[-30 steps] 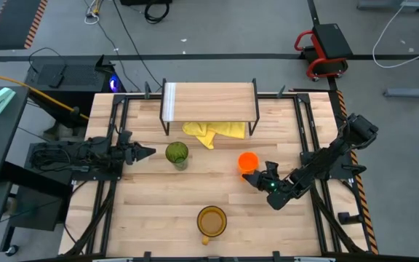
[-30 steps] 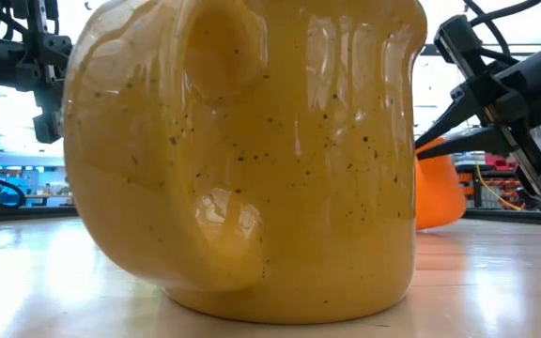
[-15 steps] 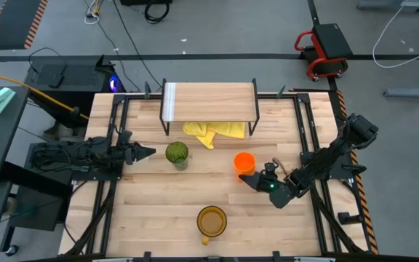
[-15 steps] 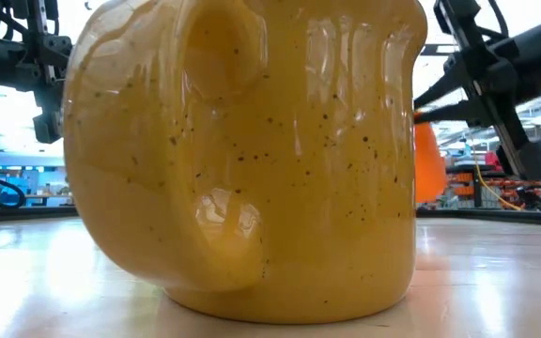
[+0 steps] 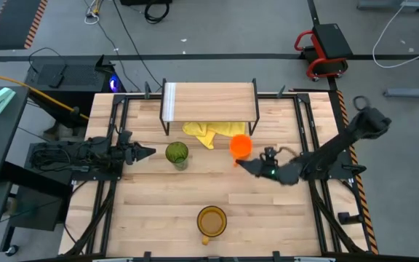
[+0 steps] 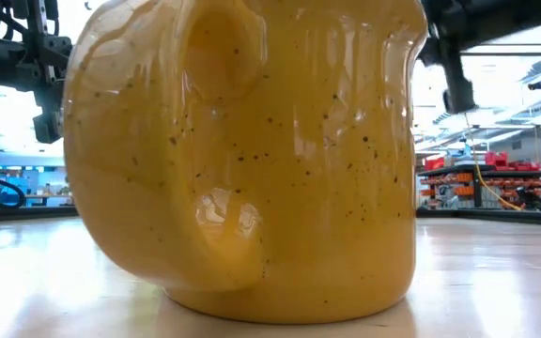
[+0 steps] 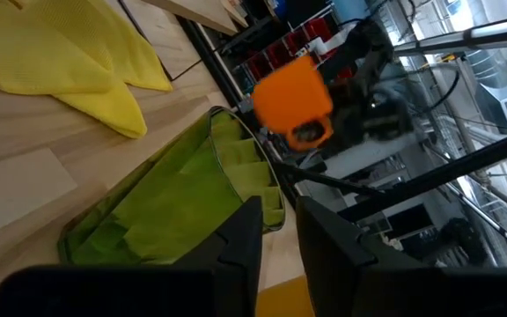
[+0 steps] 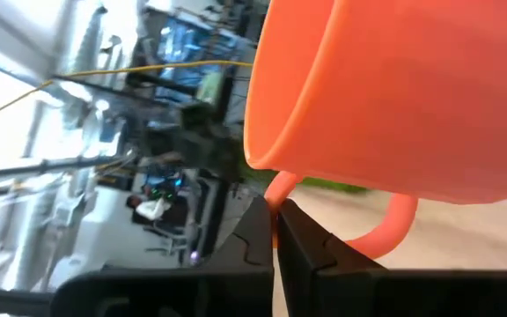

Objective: Stack small to large cups/mugs on shelf
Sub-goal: Put the orange mug on the shelf

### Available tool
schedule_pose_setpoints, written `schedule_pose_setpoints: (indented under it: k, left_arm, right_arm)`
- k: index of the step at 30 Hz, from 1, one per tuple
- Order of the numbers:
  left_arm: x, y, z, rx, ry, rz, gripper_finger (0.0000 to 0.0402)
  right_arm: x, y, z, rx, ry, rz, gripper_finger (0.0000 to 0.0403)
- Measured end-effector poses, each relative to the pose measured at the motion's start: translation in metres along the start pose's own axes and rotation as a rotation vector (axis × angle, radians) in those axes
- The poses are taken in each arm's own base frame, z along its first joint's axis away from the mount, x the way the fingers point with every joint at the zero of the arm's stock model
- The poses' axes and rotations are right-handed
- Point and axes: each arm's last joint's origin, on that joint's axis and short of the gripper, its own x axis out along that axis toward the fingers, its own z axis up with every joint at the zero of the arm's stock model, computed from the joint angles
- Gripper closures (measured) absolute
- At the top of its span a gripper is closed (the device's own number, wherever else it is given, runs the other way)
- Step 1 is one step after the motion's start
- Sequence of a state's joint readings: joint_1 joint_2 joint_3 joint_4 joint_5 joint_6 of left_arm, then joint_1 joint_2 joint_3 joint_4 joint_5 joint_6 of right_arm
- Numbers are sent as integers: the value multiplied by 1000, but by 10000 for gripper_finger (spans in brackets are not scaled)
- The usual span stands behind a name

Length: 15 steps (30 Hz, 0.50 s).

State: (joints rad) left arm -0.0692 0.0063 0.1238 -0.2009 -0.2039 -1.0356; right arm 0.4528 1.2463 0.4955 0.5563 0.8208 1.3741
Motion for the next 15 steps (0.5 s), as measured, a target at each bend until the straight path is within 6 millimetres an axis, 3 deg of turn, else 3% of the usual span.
schedule_pose_setpoints:
  k: [4,8,15]
  left_arm:
    - [0,0,0,1,1,0,318]
    - [0,0,0,1,1,2,321]
    - [0,1,-1,3,6,10,320]
  right_arm:
    - [1,12,40,-63,32,39,399]
    - [0,11,78,-94,85,26,399]
    - [3,11,127,-102,166,73,399]
